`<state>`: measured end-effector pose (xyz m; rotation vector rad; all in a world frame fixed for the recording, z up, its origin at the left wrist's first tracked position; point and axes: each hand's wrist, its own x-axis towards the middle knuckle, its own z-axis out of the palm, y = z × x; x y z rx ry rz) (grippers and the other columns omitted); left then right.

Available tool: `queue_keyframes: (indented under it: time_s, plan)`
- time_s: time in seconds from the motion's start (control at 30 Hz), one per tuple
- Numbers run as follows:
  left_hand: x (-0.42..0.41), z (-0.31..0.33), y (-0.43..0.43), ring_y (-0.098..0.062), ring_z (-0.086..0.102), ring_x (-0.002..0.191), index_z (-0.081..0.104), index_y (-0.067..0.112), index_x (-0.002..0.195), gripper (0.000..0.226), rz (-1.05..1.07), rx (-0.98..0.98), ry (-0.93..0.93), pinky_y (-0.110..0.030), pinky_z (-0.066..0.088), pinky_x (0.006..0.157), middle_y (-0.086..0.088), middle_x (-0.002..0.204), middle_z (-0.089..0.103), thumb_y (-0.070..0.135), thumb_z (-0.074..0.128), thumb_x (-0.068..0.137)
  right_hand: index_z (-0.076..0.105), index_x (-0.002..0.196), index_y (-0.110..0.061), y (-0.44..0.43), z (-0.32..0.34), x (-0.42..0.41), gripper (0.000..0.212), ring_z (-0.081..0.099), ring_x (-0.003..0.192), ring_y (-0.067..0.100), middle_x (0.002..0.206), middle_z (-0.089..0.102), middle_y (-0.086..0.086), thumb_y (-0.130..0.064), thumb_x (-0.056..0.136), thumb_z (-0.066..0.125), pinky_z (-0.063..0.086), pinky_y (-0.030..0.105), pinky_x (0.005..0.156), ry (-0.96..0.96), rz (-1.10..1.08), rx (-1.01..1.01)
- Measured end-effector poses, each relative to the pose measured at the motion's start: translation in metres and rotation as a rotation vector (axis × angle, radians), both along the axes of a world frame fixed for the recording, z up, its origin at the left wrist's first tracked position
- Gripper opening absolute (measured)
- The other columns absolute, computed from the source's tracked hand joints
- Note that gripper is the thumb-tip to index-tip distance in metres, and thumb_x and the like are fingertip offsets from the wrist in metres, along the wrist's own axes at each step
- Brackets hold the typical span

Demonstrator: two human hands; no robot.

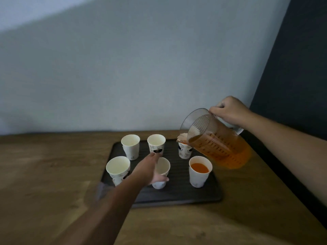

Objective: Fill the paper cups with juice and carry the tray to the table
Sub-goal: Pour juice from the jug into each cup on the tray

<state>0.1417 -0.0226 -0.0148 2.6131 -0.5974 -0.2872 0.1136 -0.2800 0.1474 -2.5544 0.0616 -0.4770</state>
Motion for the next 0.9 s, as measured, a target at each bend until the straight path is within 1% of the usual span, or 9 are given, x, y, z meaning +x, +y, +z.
queue_keyframes:
  time_s: [0.13,0.23,0.3,0.4,0.63,0.77,0.9]
  plan:
    - [-0.001,0.004,-0.003,-0.025,0.043,0.13,0.041,0.02,0.141,0.095,0.016,-0.083,-0.04,-0.038,0.036,0.11,-0.006,0.144,0.038,0.044,0.085,0.061,0.036,0.042,-0.018,0.005,0.001,0.004,0.05,0.029,0.042,0.015,0.043,0.028,-0.002,-0.026,0.083,0.063,0.025,0.027,0.05,0.008,0.018,-0.031]
    - [0.0,0.015,-0.004,-0.024,0.04,0.131,0.037,0.02,0.143,0.096,0.025,-0.144,-0.067,-0.035,0.033,0.109,-0.006,0.145,0.038,0.04,0.086,0.062,0.034,0.043,-0.019,0.009,0.002,0.006,0.05,0.028,0.044,0.016,0.045,0.027,0.0,-0.026,0.082,0.063,0.023,0.028,0.051,0.014,0.045,-0.065]
    - [0.0,0.021,-0.004,-0.024,0.042,0.13,0.034,0.02,0.143,0.1,0.049,-0.178,-0.072,-0.035,0.034,0.107,-0.005,0.144,0.042,0.038,0.087,0.06,0.034,0.043,-0.019,0.012,0.004,0.007,0.048,0.028,0.045,0.016,0.046,0.027,0.002,-0.025,0.081,0.062,0.022,0.029,0.051,0.01,0.053,-0.085]
    - [0.002,0.025,-0.004,-0.023,0.047,0.125,0.033,0.021,0.14,0.102,0.094,-0.235,-0.051,-0.037,0.041,0.104,-0.005,0.14,0.049,0.039,0.089,0.057,0.037,0.045,-0.017,0.016,0.005,0.008,0.045,0.028,0.047,0.017,0.048,0.028,0.004,-0.024,0.082,0.062,0.022,0.028,0.051,0.027,0.066,-0.113]
    - [0.002,0.025,-0.006,-0.023,0.048,0.125,0.033,0.02,0.138,0.1,0.109,-0.259,-0.035,-0.036,0.042,0.101,-0.005,0.138,0.051,0.039,0.088,0.057,0.037,0.041,-0.017,0.028,0.002,0.011,0.048,0.028,0.042,0.017,0.043,0.03,0.002,-0.025,0.081,0.062,0.023,0.027,0.049,0.055,0.09,-0.171]
    - [0.0,0.025,-0.007,-0.023,0.047,0.126,0.033,0.021,0.138,0.101,0.1,-0.265,-0.017,-0.037,0.042,0.102,-0.003,0.139,0.05,0.041,0.088,0.057,0.034,0.039,-0.018,0.032,0.001,0.014,0.049,0.026,0.04,0.016,0.04,0.027,-0.003,-0.025,0.079,0.061,0.023,0.028,0.049,0.065,0.098,-0.199]
    - [0.0,0.023,-0.006,-0.023,0.047,0.127,0.033,0.023,0.138,0.102,0.103,-0.264,0.003,-0.039,0.042,0.104,-0.002,0.14,0.049,0.042,0.089,0.055,0.034,0.038,-0.018,0.035,-0.002,0.016,0.05,0.026,0.04,0.015,0.04,0.027,-0.004,-0.027,0.079,0.063,0.025,0.03,0.051,0.079,0.109,-0.203]
